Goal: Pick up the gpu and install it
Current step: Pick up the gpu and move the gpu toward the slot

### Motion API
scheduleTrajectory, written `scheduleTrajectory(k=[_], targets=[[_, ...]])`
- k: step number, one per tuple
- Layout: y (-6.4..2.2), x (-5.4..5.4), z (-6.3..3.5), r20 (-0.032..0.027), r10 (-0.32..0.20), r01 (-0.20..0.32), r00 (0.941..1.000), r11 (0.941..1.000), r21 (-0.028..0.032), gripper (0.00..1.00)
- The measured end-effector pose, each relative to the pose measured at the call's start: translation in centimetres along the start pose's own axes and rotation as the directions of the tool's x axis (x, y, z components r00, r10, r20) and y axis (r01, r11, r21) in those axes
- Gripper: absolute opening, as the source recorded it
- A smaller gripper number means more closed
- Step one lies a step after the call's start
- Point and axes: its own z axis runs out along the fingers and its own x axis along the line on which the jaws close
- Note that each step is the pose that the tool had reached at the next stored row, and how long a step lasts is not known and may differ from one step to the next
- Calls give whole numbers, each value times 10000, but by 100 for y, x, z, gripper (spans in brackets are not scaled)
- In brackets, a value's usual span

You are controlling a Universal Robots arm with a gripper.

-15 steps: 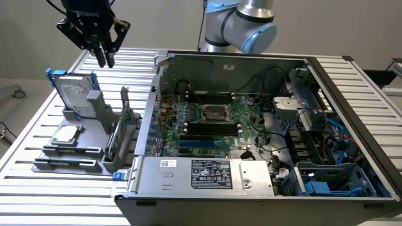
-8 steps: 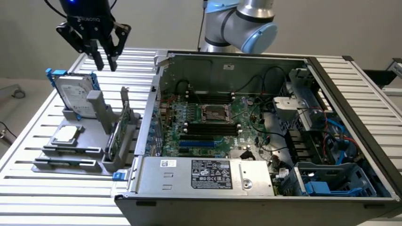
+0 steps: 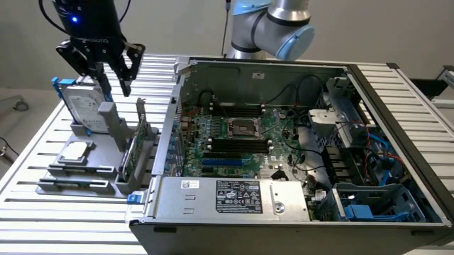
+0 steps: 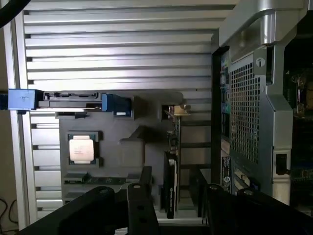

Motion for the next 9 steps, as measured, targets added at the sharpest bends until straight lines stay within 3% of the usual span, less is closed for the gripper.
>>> scheduleTrajectory(k=[5,9], targets=[[-209,-8,87,-13,-18,18,10000,10000,-5,44],[-259,-51,159,-15,-98,98,10000,10000,-3,44]])
